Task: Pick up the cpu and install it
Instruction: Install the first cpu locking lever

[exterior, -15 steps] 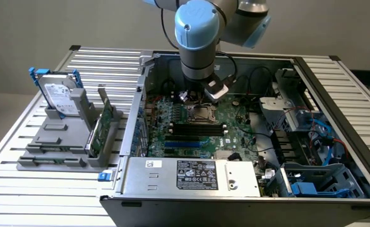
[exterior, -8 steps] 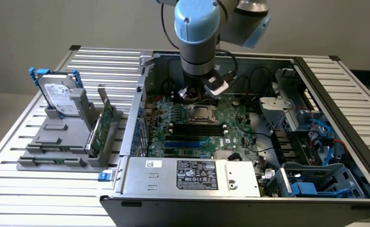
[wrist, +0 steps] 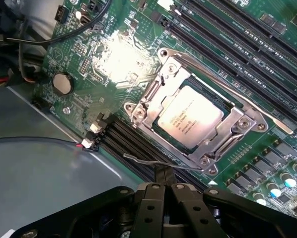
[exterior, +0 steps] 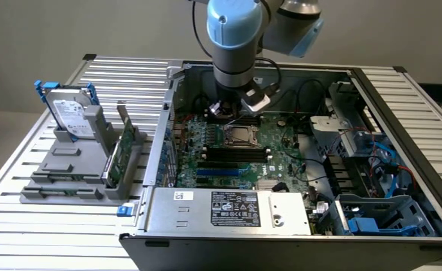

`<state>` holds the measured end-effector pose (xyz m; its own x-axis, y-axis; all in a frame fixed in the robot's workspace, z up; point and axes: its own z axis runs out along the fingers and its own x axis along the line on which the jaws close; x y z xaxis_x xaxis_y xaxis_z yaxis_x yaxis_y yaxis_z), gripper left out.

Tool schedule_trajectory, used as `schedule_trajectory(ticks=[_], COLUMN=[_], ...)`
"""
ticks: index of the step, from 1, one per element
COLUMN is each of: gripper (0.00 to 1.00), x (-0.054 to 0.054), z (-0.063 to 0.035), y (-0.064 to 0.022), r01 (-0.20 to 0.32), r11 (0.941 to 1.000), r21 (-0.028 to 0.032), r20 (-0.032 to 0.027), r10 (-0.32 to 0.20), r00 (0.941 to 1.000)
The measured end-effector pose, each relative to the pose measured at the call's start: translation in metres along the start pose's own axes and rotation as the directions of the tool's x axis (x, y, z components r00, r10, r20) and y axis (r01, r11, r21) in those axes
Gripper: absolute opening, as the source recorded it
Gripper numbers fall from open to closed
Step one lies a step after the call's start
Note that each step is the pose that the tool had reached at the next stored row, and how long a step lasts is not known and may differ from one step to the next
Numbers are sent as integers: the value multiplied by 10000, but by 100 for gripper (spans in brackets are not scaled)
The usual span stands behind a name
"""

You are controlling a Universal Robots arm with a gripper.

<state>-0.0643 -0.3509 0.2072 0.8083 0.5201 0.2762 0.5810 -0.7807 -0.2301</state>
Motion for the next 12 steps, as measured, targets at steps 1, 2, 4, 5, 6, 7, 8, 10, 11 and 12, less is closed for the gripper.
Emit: schedule_trajectory(ticks=[1, 2, 4, 5, 6, 7, 8, 10, 11, 12], gripper=[11, 11, 11, 11, 11, 11, 11, 11, 11, 11], x=[-8, -16, -33, -43, -51, -58, -64, -72, -74, -73], z=[-1, -3, -5, -8, -11, -14, -18, -26, -31, -36], y=[-5, -10, -20, -26, -32, -38, -43, -52, -55, -56], r01=[-14, -27, -51, -61, -68, -74, -81, -98, -102, -103], r11=[10000, 10000, 10000, 9999, 9999, 9999, 9999, 9999, 9998, 9998], r21=[20, 39, 75, 89, 97, 106, 118, 142, 150, 151], r20=[31, 61, 115, 137, 153, 165, 180, 216, 229, 232], r10=[14, 27, 50, 60, 67, 73, 79, 95, 99, 99], r00=[10000, 10000, 9999, 9999, 9999, 9998, 9998, 9997, 9997, 9997])
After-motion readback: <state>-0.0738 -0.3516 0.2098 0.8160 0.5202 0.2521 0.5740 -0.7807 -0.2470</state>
